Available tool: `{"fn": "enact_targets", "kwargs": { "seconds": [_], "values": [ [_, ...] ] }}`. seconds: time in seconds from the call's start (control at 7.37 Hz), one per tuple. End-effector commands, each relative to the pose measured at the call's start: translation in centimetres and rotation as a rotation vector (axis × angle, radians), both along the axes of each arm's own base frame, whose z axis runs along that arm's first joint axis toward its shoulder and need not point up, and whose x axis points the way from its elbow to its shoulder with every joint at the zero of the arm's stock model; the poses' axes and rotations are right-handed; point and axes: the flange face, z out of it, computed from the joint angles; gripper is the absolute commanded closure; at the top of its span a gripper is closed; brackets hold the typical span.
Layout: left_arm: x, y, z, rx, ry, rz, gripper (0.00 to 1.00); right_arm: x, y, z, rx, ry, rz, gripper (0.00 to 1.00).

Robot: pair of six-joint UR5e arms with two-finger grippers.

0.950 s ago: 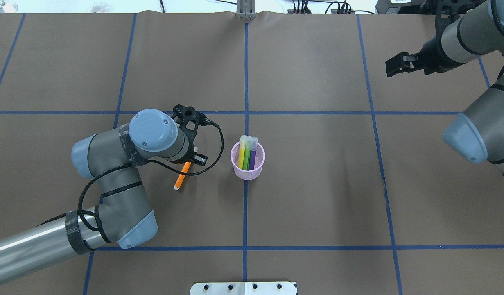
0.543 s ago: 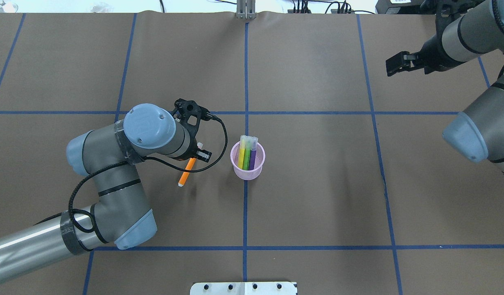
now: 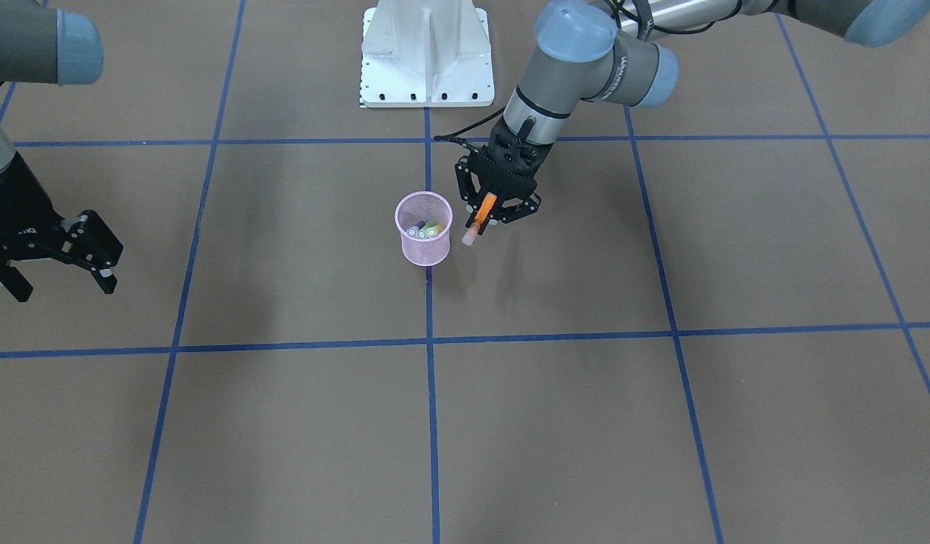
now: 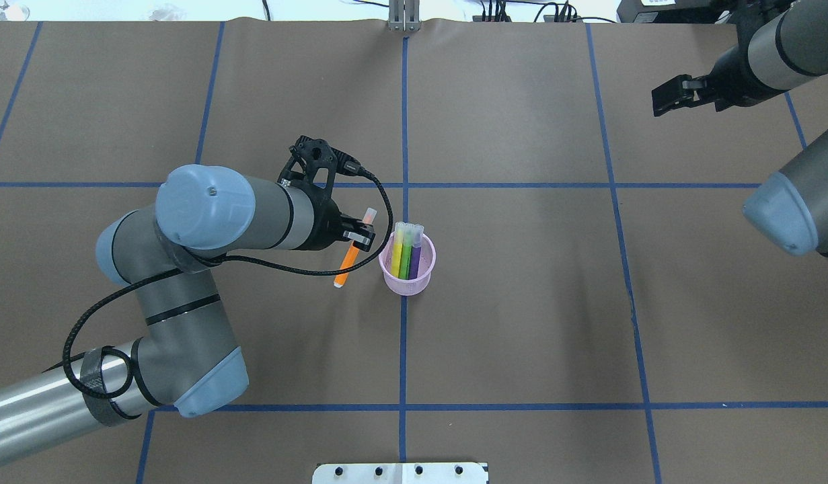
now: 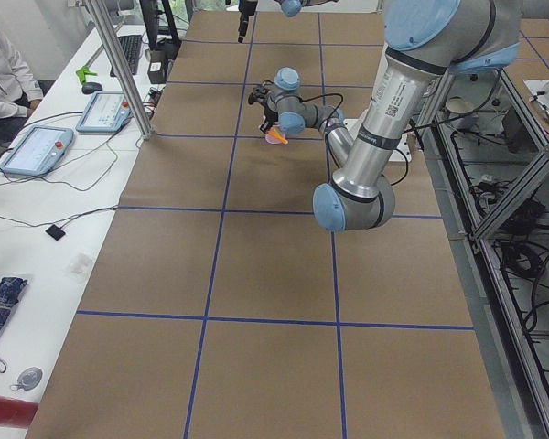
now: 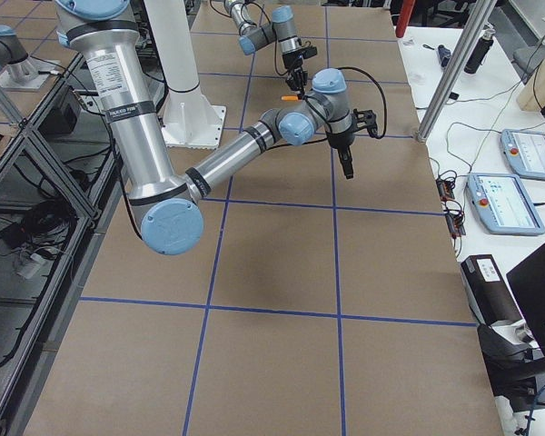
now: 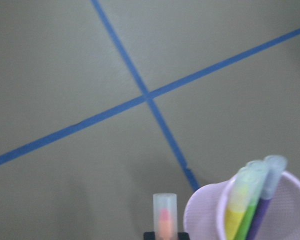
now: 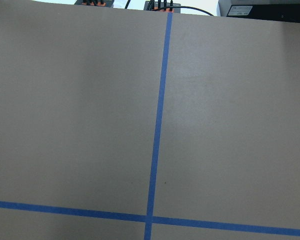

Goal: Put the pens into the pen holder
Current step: 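Lift the orange marker upright with the left gripper and carry it over the cup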

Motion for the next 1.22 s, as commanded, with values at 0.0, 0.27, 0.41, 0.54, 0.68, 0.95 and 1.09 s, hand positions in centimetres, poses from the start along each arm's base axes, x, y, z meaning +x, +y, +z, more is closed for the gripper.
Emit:
{"fn": "enact_targets", "kwargs": {
  "seconds": [0.0,0.27,0.41,0.54,0.68,0.95,1.09],
  "values": [
    [-2.0,0.3,-1.9,0.151,0.221,-0.106,1.00,2.4,-0.8,0.7,0.014,0.008,-0.015,0.01],
    [-1.6,-0.3,-1.0,0.260,0.325,-0.178,1.00,3.1,-1.1,1.2,0.010,0.008,-0.023,0.01],
    [-0.9,0.6,-0.7,0.263,0.323,-0.161,1.00,3.2,-1.0,1.2,0.011,0.006,-0.022,0.01],
    [0.1,1.8,-0.5,0.321,0.296,-0.138,1.00,3.2,-1.0,1.2,0.011,0.006,-0.022,0.01],
    [0.9,2.9,-0.2,0.350,0.290,-0.120,1.00,3.2,-1.0,1.2,0.011,0.006,-0.022,0.01],
    [1.4,3.1,-0.1,0.373,0.275,-0.115,1.00,3.1,-1.0,1.2,0.012,0.005,-0.024,0.01],
    [1.7,3.0,0.1,0.398,0.264,-0.116,1.00,3.1,-1.0,1.2,0.012,0.005,-0.024,0.01]
  ]
}}
